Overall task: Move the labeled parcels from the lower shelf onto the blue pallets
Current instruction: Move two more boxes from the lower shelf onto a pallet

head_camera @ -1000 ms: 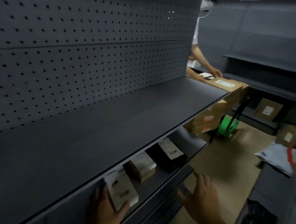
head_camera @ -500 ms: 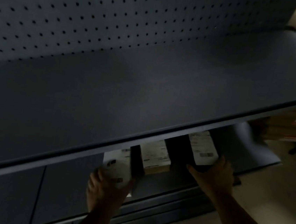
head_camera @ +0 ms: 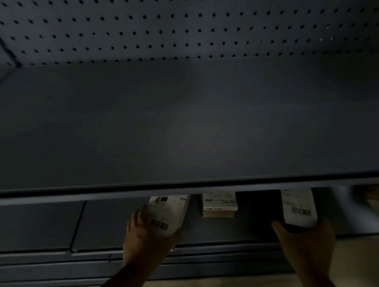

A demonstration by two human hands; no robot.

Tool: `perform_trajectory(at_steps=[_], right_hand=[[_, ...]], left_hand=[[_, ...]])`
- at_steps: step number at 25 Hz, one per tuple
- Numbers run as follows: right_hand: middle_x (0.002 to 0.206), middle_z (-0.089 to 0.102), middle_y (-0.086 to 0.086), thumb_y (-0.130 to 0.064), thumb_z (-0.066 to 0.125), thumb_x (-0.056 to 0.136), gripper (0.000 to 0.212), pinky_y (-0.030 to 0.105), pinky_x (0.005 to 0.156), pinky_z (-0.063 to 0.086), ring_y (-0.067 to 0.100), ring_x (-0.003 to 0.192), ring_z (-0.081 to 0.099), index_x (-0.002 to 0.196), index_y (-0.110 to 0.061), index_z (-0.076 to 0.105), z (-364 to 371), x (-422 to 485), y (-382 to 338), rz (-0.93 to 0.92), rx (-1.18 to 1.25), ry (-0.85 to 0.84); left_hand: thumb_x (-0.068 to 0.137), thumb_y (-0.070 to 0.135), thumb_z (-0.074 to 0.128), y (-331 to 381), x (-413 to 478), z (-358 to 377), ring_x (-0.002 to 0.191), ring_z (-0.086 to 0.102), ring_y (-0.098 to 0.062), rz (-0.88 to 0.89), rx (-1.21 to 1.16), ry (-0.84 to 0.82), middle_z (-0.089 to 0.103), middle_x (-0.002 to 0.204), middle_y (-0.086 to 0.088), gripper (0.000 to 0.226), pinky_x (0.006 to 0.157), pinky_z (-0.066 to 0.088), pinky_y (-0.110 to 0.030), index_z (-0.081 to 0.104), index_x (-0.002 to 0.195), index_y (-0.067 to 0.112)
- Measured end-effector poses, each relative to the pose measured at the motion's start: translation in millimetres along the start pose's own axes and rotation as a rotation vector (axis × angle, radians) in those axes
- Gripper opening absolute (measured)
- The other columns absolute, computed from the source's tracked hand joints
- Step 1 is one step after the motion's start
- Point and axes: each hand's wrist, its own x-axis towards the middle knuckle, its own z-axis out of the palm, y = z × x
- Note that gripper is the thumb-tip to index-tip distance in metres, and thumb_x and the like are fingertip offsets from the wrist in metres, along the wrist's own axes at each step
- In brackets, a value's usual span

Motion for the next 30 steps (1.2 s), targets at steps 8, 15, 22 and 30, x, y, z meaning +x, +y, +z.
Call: perform_trajectory(at_steps=[8, 15, 22, 30], right_hand=[[0.136, 0.056, 0.024, -0.048, 0.092, 0.045, 0.111, 0.051, 0.106, 0.044, 0.04, 0.123, 0.056, 0.14, -0.004, 0.052, -43.2, -72.7, -37.7, -0.235, -0.329, -0.22], [0.105, 0.054, -0.01, -0.06, 0.089, 0.033, 0.115, 0.038, 0.09, 0.052, 0.014, 0.094, 0.058, 0.134, -0.023, 0.048, -26.0, -135.5, -99.9, -0.359, -0.161, -0.568], [0.129, 0.047, 0.003, -0.065, 0.086, 0.041, 0.131, 0.043, 0.099, 0.051, 0.023, 0.118, 0.049, 0.149, -0.019, 0.028, 26.7, -235.8, -164.7, -0.61, -0.208, -0.81], [0.134, 0.041, 0.001, -0.061, 0.087, 0.049, 0.123, 0.035, 0.099, 0.042, 0.018, 0.12, 0.042, 0.149, -0.017, 0.029, 89.1, -406.8, -240.4, -0.938, -0.197, -0.968]], left_hand=[[0.049, 0.054, 0.094, -9.7, -53.1, -67.0, 0.113, 0.05, -0.018, -0.02, -0.113, 0.016, 0.049, 0.121, 0.007, 0.108, 0.095, 0.054, -0.045, 0.045, 0.14, 0.023], [0.045, 0.05, 0.097, -49.0, -111.7, -122.3, 0.114, 0.056, -0.034, -0.158, -0.1, 0.244, 0.057, 0.122, -0.007, 0.118, 0.092, 0.053, -0.051, 0.047, 0.144, 0.008], [0.049, 0.079, 0.073, -141.1, -161.6, -203.0, 0.11, 0.048, -0.019, -0.38, -0.121, 0.471, 0.049, 0.118, 0.006, 0.114, 0.091, 0.05, -0.041, 0.042, 0.142, 0.02], [0.058, 0.046, 0.095, -261.8, -209.8, -296.8, 0.114, 0.057, -0.031, -0.613, -0.206, 0.678, 0.058, 0.119, -0.006, 0.099, 0.096, 0.048, -0.045, 0.051, 0.139, 0.01]])
